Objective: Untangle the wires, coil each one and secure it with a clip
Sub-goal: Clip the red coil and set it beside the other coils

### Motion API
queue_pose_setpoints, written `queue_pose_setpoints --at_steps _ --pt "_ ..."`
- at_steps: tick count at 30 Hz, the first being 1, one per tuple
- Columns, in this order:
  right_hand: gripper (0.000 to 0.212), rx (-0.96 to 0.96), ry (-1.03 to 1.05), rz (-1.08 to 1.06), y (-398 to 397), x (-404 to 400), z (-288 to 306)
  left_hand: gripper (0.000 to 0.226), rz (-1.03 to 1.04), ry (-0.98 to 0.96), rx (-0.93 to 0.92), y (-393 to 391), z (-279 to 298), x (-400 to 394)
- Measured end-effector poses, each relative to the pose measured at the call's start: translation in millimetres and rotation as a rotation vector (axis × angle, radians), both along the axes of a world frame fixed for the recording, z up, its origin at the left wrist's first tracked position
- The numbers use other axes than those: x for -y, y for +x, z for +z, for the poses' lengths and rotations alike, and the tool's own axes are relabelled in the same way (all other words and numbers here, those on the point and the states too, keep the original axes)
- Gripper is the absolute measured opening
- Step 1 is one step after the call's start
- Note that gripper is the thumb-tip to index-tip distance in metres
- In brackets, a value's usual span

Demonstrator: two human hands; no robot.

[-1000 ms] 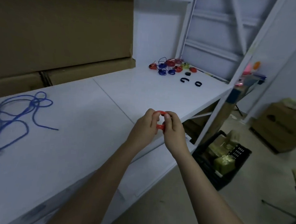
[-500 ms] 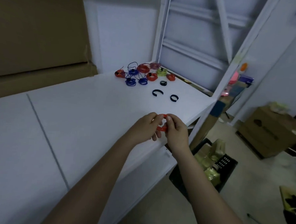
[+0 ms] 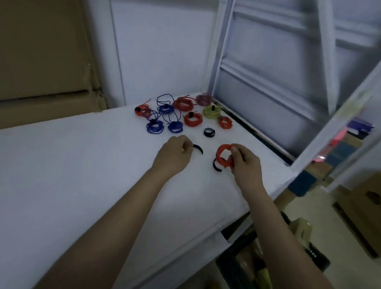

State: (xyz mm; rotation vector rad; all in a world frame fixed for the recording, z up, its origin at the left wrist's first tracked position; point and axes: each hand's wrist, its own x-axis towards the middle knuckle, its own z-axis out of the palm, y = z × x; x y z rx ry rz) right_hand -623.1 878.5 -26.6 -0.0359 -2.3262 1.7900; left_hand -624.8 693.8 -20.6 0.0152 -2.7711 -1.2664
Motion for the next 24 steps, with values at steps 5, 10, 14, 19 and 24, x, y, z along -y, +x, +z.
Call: queue_pose_setpoints --at_steps 5,10,14,19,24 --pt "0.022 0.023 0.020 0.164 -85 -17 -7 0.020 0.091 0.037 -0.065 -41 -10 -18" --pt "0.019 0.102 0.056 0.335 -156 -31 -6 0.022 0.211 -0.144 -0.032 -87 -14 -46" --pt "0.023 0.140 -0.018 0.429 -188 -28 -10 0.025 0.236 -0.266 0.003 -110 -18 -65" --pt "0.022 0.166 -0.105 0.479 -207 -18 -13 0.035 0.313 -0.293 0.094 -121 -18 -71" --pt "0.022 0.143 -0.054 0.584 -203 -17 -19 0.024 0.393 -0.329 0.000 -88 -15 -71"
